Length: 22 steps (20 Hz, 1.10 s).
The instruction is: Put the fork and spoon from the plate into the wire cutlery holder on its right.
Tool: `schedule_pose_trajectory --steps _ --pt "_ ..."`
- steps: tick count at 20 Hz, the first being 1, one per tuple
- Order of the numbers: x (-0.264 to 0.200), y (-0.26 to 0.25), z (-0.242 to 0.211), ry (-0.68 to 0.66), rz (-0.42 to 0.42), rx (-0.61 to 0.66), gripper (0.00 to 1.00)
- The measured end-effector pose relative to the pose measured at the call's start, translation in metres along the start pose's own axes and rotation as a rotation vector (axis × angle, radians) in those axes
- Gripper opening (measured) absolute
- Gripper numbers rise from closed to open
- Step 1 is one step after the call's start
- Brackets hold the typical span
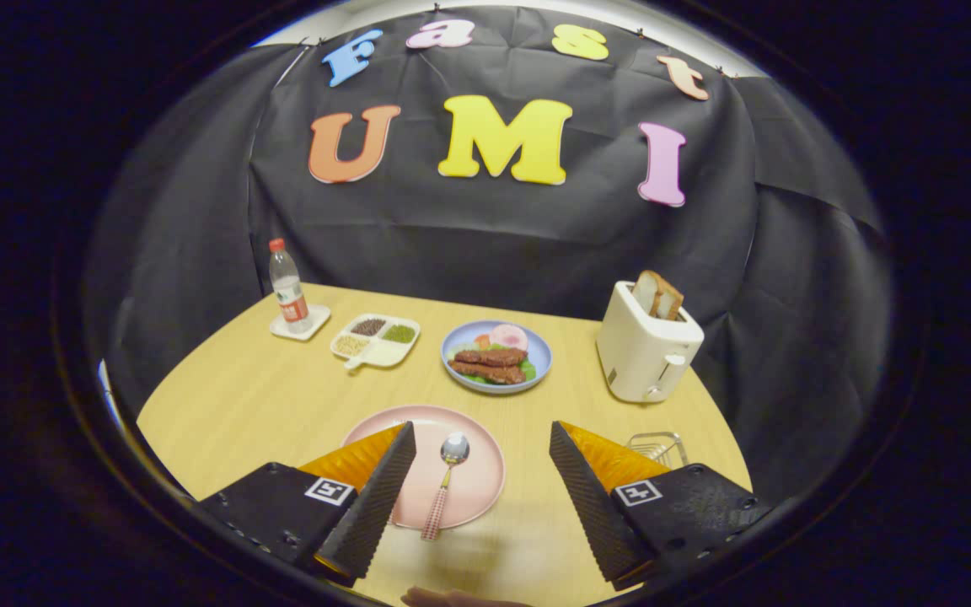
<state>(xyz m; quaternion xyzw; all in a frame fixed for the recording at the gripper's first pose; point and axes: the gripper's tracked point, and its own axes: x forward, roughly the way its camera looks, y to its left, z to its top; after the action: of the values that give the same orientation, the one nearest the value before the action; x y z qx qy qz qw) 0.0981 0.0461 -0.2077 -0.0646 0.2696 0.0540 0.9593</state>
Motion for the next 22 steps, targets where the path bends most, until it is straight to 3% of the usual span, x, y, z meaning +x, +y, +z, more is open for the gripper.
schedule_pose_trajectory --steps 8,14,19,21,22 --pt "0.067 0.021 -0.073 0.234 0.034 0.014 0.96" --pt "0.086 0.034 -0.106 0.339 0.043 0.046 0.84" --pt "0.088 0.051 -0.123 0.409 0.066 0.092 0.51" --pt "0.087 0.053 -0.126 0.413 0.073 0.095 0.49" --pt "0.087 0.050 -0.126 0.411 0.053 0.087 0.39"
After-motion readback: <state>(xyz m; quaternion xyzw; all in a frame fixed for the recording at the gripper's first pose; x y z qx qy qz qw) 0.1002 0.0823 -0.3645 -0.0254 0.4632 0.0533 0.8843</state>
